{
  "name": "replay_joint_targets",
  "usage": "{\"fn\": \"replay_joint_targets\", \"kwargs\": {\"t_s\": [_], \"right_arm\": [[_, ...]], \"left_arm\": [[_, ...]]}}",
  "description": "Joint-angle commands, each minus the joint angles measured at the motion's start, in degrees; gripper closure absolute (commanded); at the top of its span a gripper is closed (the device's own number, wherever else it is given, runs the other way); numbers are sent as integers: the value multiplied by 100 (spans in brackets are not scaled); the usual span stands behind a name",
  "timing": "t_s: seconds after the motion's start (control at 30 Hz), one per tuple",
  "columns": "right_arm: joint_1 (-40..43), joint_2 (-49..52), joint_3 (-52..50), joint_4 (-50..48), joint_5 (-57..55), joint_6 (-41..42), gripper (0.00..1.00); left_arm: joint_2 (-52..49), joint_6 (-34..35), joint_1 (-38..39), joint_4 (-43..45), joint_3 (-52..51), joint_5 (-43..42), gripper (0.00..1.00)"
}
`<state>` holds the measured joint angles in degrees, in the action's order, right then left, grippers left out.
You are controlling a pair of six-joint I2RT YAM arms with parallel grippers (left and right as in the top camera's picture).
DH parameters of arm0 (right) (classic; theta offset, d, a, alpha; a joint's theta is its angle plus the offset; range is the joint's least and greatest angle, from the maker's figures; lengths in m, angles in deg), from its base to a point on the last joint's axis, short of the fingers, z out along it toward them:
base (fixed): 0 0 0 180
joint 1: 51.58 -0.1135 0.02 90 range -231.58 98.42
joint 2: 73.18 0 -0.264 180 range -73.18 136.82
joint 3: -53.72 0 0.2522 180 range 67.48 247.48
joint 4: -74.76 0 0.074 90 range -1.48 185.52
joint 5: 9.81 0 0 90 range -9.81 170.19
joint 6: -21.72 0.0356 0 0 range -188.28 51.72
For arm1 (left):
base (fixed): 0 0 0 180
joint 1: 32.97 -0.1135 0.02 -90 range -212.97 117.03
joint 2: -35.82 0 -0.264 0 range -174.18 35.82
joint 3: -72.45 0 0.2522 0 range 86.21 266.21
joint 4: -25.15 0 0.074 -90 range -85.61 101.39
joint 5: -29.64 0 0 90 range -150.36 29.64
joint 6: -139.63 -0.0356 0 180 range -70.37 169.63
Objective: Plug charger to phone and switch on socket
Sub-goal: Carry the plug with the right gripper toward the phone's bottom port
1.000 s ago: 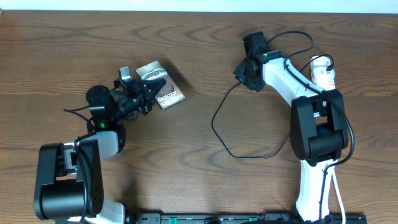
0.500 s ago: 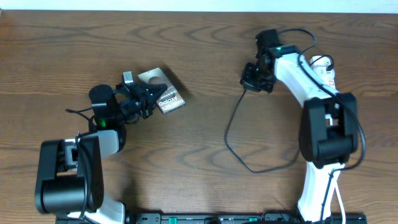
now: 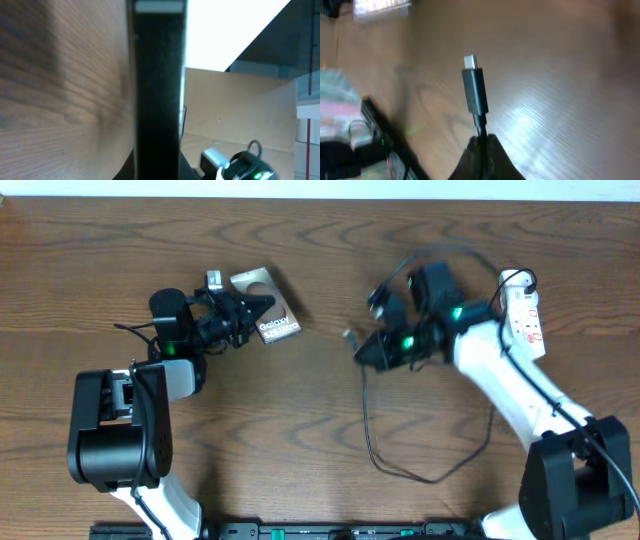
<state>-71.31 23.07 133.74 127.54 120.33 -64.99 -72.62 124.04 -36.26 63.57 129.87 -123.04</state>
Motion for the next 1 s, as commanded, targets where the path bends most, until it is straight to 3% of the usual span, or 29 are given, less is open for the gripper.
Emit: {"fn": "replay_joint_targets", "kwargs": {"t_s": [0.0,0.2,0.8,0.97], "right_arm": [[-146,-232,-721,-577,1029,-291,99],[-177,-205,-1432,-1917,2455,-153,99],[-203,-205,-1587,-2824,1917,876,99],[-208,-195,-1593,-3268,2173,1154,99]], "left_arm": [[50,-269,149,39,122,-232,93],[48,-745,393,57,120,-509,93],[50,-533,522,83,120,-109,93],[50,-308,629,778,120,184,93]]}}
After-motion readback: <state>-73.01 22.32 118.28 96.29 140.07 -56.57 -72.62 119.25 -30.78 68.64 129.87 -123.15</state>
